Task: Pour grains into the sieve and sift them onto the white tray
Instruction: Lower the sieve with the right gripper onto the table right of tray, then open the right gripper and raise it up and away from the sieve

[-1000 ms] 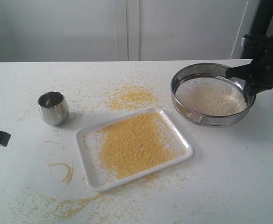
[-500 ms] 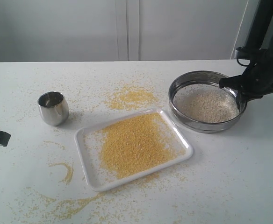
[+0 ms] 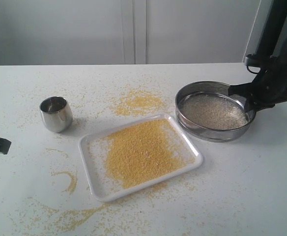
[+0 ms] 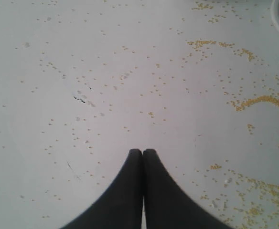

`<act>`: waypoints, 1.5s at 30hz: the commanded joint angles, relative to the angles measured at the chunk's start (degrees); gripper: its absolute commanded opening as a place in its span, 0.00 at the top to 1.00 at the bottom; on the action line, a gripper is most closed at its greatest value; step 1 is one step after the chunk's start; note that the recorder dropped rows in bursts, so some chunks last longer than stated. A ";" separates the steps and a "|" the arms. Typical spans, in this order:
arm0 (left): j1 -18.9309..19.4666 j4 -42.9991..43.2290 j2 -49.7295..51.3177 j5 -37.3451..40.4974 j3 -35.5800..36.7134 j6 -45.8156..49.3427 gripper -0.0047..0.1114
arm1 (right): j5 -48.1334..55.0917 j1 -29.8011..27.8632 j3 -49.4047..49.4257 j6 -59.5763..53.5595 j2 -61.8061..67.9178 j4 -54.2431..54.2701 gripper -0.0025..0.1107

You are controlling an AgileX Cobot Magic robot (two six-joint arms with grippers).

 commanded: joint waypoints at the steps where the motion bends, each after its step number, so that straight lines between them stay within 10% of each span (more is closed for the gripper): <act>1: 0.15 0.27 -0.57 0.38 0.37 0.00 0.96 | -0.24 -0.32 -0.39 -0.81 -0.36 0.31 0.67; 11: 0.15 0.27 -0.57 0.38 0.37 0.00 0.96 | -0.41 -0.18 -0.39 -2.51 -6.11 0.08 0.65; 18: 0.15 0.27 -0.57 0.38 0.37 0.00 0.96 | 1.66 1.48 0.39 -5.74 -12.47 -0.26 0.98; 45: 0.15 0.27 -0.57 0.38 0.37 0.00 0.96 | -1.15 7.18 27.24 -8.34 -47.35 -4.64 0.98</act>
